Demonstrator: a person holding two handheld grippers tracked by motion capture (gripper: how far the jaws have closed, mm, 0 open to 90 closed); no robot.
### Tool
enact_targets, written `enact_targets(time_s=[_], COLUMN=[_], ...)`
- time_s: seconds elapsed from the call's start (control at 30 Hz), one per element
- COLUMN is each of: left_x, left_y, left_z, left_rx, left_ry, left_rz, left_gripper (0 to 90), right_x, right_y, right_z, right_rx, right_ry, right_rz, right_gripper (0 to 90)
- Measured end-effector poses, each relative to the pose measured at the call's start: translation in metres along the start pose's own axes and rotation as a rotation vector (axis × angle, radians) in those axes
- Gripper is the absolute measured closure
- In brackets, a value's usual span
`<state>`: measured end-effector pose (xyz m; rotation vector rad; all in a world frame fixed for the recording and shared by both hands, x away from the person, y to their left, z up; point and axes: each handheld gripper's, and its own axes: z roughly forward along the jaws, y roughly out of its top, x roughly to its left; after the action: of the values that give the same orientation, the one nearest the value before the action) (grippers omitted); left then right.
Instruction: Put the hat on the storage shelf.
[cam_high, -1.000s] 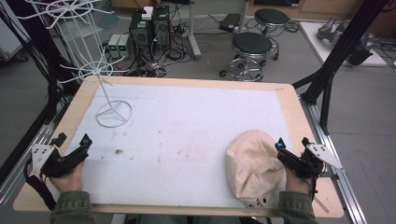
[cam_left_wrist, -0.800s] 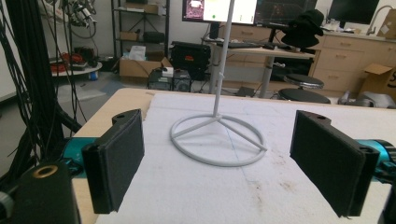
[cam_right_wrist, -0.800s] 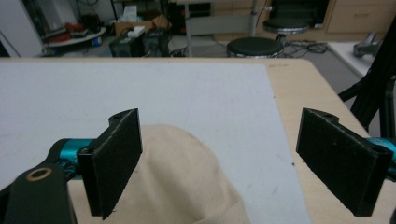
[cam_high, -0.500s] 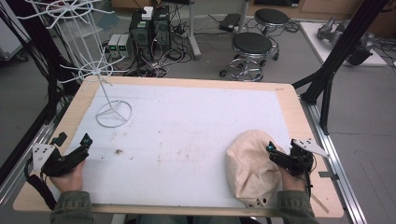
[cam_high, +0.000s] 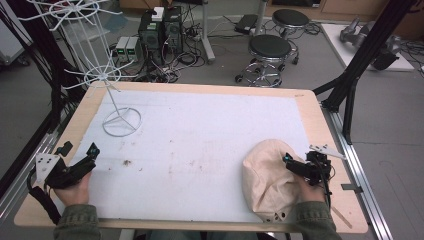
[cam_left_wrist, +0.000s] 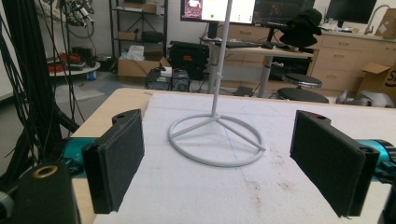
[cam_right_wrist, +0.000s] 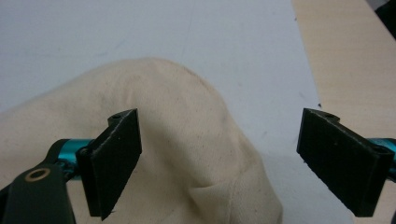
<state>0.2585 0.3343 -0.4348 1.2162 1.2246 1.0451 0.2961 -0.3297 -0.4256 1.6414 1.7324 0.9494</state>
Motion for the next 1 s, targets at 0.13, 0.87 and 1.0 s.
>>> enact_targets(time_s=[0.13,0.87,1.0], left_x=[0.001,0.001,0.0], left_y=[0.0,0.0,0.0], left_z=[0.0,0.0,0.0], left_rx=[0.003,0.003,0.001], left_ry=[0.001,0.002,0.002], left_rz=[0.0,-0.004,-0.004], left_gripper=[17.9,17.9,17.9], right_x=[0.002,0.012,0.015], right_y=[-0.002,-0.01,-0.011], right_z=[0.008,0.013,0.011], right_rx=[0.086,0.217,0.189], right_ry=[-0.031,-0.089,-0.102], right_rz=[-0.011,0.007,0.043], right_gripper=[13.1,37.1,51.9])
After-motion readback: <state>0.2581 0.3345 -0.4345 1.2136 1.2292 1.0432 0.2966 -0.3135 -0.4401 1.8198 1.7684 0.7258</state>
